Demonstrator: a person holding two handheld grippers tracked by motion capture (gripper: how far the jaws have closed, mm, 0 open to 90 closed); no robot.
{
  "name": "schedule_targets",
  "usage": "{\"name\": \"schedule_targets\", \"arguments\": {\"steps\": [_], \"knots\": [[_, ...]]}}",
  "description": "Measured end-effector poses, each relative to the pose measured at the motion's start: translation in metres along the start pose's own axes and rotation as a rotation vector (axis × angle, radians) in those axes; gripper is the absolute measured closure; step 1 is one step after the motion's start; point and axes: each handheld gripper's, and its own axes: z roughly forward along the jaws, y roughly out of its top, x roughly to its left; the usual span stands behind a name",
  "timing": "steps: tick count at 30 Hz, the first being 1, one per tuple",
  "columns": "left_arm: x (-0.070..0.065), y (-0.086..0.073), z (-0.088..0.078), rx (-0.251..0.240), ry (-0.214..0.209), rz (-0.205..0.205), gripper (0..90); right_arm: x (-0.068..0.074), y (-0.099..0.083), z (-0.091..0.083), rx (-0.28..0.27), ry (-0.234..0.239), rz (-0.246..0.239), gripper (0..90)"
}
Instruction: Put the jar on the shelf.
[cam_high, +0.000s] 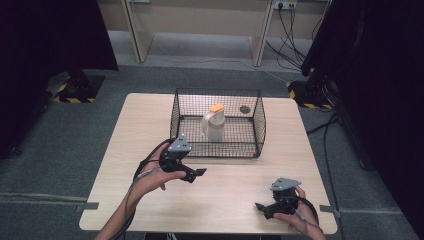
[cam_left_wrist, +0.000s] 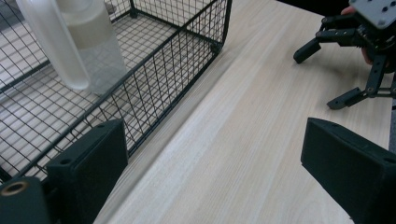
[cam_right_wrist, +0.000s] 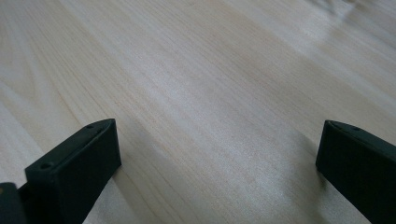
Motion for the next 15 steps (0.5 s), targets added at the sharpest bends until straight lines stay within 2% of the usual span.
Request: {"name": "schedule_targets", "arguments": {"steps": [8,15], "knots": [[0.001,-0.019,0.005,0.006,0.001,-0.023,7.1,0.0,0.0,0.0,0.0,0.0,0.001,0.1],[-0.001,-0.033,0.007,0.023,0.007,-0.023,7.2,0.0,0.0,0.0,0.0,-0.001,0.001,0.2]]}}
